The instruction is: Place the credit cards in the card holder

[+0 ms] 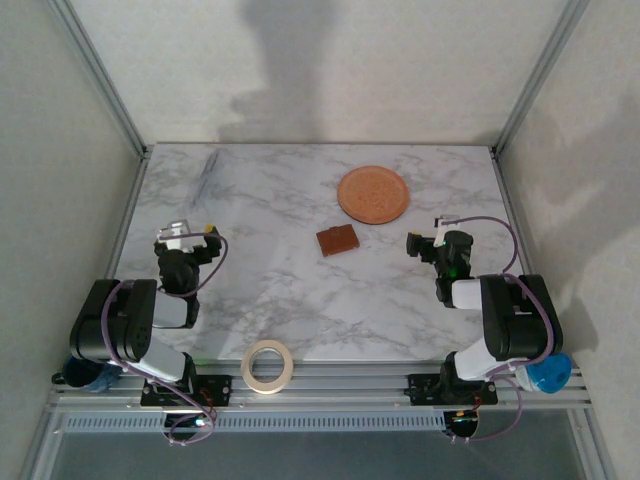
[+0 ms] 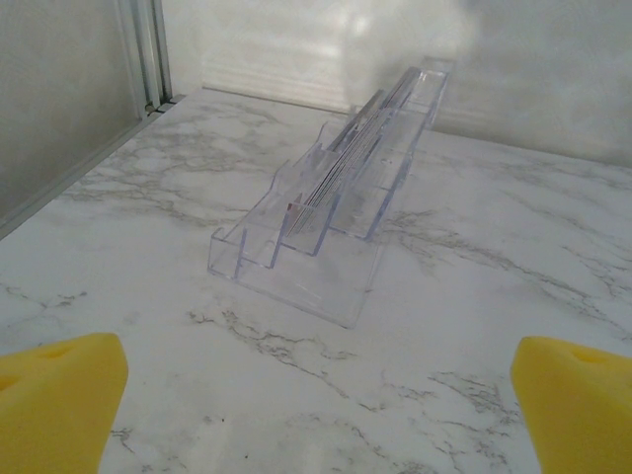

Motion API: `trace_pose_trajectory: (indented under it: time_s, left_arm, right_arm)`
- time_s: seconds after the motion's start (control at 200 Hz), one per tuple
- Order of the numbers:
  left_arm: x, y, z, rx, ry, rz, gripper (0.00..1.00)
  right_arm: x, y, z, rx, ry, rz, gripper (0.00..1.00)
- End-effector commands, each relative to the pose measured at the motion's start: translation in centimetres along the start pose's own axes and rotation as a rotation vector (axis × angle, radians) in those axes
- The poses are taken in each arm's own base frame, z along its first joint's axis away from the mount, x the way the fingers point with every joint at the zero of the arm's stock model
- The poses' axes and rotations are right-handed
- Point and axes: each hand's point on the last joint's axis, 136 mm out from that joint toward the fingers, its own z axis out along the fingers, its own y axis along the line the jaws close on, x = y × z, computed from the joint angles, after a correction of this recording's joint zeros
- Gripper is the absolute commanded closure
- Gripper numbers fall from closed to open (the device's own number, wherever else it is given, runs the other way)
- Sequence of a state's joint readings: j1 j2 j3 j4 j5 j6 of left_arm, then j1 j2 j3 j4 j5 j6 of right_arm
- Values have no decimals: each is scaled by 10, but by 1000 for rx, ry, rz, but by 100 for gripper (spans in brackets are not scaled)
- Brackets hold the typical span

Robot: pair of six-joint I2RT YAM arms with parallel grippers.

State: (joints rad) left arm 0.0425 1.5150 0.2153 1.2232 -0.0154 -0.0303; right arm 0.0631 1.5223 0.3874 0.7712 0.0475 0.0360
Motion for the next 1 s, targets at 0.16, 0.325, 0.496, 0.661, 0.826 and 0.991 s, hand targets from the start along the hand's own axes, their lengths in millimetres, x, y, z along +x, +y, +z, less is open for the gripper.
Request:
trace_pose_trajectory:
  time_s: [0.16,0.325,0.496,0.661,0.826,0.991]
  left_arm:
    - [-56,-23,25,10,153,-118,1]
    - [-68,-39,22,61,257,-211,1]
    - [-71,-38,39,-5,382,-332,1]
    - [-55,-62,69,116,511,-329,1]
    - [-42,-72,104,135,626,-272,1]
    - [-41,-69,128,96,687,-195,2]
  right_arm:
    - [-54,-6,-17,46,-47,-3,1]
    - [-108,-22,-57,150,-55,208,1]
    - [-102,-23,-75,189,88,419,1]
    - [-74,29,-63,-23,212,390,3]
    - [-39,72,-57,-180,285,362,7]
    - [-25,102,-58,-265,315,287,9]
